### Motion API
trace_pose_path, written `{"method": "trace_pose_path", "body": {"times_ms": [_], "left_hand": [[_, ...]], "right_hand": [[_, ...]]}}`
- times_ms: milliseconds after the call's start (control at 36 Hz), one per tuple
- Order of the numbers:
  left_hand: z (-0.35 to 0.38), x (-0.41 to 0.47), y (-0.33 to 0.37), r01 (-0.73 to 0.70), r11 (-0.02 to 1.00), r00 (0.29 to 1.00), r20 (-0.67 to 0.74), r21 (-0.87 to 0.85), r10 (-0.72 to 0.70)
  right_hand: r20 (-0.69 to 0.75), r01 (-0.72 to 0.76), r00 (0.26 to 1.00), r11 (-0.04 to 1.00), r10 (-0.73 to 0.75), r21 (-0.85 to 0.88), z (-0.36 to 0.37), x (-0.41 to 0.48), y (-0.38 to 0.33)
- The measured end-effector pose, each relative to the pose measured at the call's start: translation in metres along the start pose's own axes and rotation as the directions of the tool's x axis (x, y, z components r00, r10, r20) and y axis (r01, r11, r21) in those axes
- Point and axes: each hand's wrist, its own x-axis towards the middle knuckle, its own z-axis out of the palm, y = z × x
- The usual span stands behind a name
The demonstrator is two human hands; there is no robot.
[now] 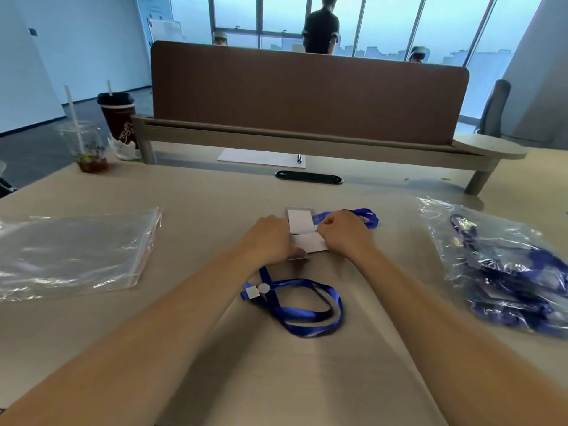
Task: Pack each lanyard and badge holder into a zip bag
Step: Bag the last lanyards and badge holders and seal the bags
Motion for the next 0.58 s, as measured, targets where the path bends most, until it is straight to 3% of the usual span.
{"method": "trace_pose_path", "body": {"times_ms": [194, 417, 583], "left_hand": [[0.005, 0.004, 0.005, 0.0, 0.998, 1.0, 0.012, 0.067, -0.001], [0.005, 0.001, 0.006, 0.034, 0.998, 0.997, 0.069, -0.059, -0.03], [-0.002, 0.002, -0.002, 0.032, 0.984, 0.998, 0.058, -0.177, -0.022]], "right_hand": [[-0.05, -0.01, 0.999, 0.998, 0.007, -0.057, 0.003, 0.002, 0.005], [-0.059, 0.017, 0.998, 0.999, -0.02, -0.052, 0.0, 0.003, 0.01], [-0.209, 0.025, 0.978, 0.993, -0.001, 0.114, -0.007, 0.006, 0.019]]}}
